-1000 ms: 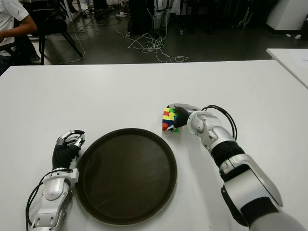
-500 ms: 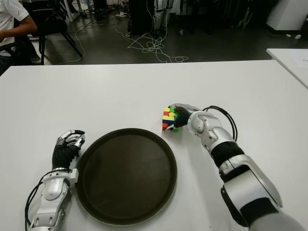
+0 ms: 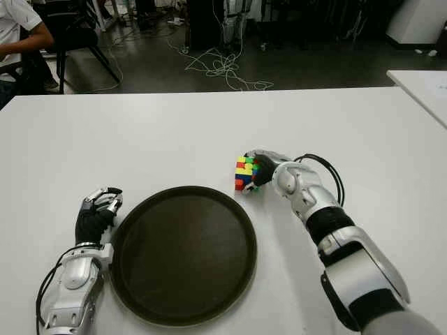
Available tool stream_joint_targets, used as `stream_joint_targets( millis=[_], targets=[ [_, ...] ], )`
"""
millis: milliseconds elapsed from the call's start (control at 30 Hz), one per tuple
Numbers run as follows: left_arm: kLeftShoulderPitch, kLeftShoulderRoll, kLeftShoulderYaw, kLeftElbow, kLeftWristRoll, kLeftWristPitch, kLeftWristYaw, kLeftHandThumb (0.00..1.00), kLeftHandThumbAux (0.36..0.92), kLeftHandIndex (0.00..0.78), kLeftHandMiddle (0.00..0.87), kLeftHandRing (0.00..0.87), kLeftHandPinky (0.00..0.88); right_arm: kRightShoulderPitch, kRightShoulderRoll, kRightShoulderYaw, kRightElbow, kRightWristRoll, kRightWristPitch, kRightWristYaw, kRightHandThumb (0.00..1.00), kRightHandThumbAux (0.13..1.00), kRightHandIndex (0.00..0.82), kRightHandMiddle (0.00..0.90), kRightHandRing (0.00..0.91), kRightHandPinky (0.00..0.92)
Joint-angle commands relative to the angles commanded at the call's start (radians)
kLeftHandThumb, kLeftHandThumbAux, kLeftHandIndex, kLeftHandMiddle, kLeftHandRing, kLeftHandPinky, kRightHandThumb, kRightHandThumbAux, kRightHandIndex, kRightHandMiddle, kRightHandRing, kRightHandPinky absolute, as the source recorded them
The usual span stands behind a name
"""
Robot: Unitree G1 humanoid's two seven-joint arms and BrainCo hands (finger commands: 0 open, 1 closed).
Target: Pick up the Rubik's Cube and put it in the plate
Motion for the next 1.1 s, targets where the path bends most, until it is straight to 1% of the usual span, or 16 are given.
stream_joint_targets(
  millis=[67, 100, 133, 200, 233, 300, 433, 600, 733, 800, 867, 933, 1100],
  targets=[
    [0.001, 0.001, -0.003, -0.003, 0.005, 0.004, 0.002, 0.708, 0.706, 0.443, 0.814, 0.831, 0.814, 0.007, 0.005, -0.006, 0.004, -0.005, -0.004, -0.061, 0.000, 0.771, 0.207, 0.209, 0.225, 0.243],
    [0.001, 0.002, -0.004, -0.005, 0.008, 0.005, 0.003, 0.707, 0.706, 0.443, 0.812, 0.830, 0.813, 0.009, 0.007, -0.008, 0.006, -0.007, -0.006, -0.090, 0.009, 0.810, 0.298, 0.296, 0.333, 0.348],
    [0.001, 0.003, -0.006, -0.005, 0.012, 0.006, 0.004, 0.707, 0.707, 0.443, 0.811, 0.829, 0.813, 0.011, 0.009, -0.010, 0.010, -0.010, -0.010, -0.120, 0.016, 0.836, 0.356, 0.351, 0.403, 0.415],
    [0.000, 0.004, -0.008, -0.004, 0.016, 0.004, 0.006, 0.707, 0.707, 0.443, 0.811, 0.829, 0.814, 0.012, 0.012, -0.011, 0.017, -0.011, -0.015, -0.154, 0.037, 0.861, 0.420, 0.431, 0.482, 0.491],
    [0.000, 0.005, -0.008, -0.004, 0.018, 0.003, 0.007, 0.707, 0.707, 0.443, 0.812, 0.829, 0.814, 0.013, 0.013, -0.011, 0.020, -0.012, -0.016, -0.167, 0.046, 0.869, 0.445, 0.466, 0.515, 0.512],
    [0.000, 0.005, -0.008, -0.003, 0.018, 0.002, 0.007, 0.707, 0.706, 0.443, 0.813, 0.829, 0.813, 0.012, 0.015, -0.010, 0.026, -0.012, -0.019, -0.189, 0.054, 0.880, 0.467, 0.503, 0.548, 0.536],
    [0.000, 0.003, -0.010, -0.009, 0.019, 0.013, 0.012, 0.708, 0.706, 0.443, 0.810, 0.827, 0.812, 0.009, 0.021, -0.013, 0.043, -0.008, -0.024, -0.232, 0.094, 0.903, 0.506, 0.559, 0.591, 0.587],
    [0.001, 0.002, -0.012, -0.016, 0.027, 0.023, 0.020, 0.708, 0.706, 0.443, 0.808, 0.827, 0.815, 0.002, 0.029, -0.014, 0.065, -0.006, -0.030, -0.269, 0.124, 0.911, 0.529, 0.593, 0.614, 0.616],
    [0.003, 0.002, -0.014, -0.020, 0.027, 0.025, 0.021, 0.708, 0.706, 0.444, 0.809, 0.829, 0.816, 0.000, 0.033, -0.012, 0.074, -0.009, -0.026, -0.289, 0.102, 0.917, 0.521, 0.593, 0.614, 0.600],
    [0.003, 0.002, -0.014, -0.021, 0.024, 0.027, 0.019, 0.708, 0.706, 0.444, 0.808, 0.828, 0.814, -0.002, 0.036, -0.011, 0.078, -0.011, -0.021, -0.298, 0.064, 0.922, 0.513, 0.581, 0.601, 0.580],
    [0.004, 0.001, -0.014, -0.025, 0.021, 0.030, 0.017, 0.708, 0.706, 0.443, 0.807, 0.827, 0.812, -0.003, 0.037, -0.012, 0.081, -0.010, -0.020, -0.303, 0.051, 0.927, 0.507, 0.575, 0.598, 0.576],
    [0.006, 0.000, -0.014, -0.029, 0.019, 0.034, 0.015, 0.707, 0.707, 0.443, 0.806, 0.826, 0.810, -0.002, 0.038, -0.014, 0.082, -0.008, -0.021, -0.307, 0.068, 0.927, 0.509, 0.583, 0.605, 0.587],
    [0.009, -0.005, -0.013, -0.042, 0.019, 0.051, 0.022, 0.708, 0.707, 0.443, 0.805, 0.825, 0.810, 0.000, 0.042, -0.025, 0.085, 0.004, -0.025, -0.316, 0.152, 0.917, 0.527, 0.610, 0.630, 0.621]
  ],
)
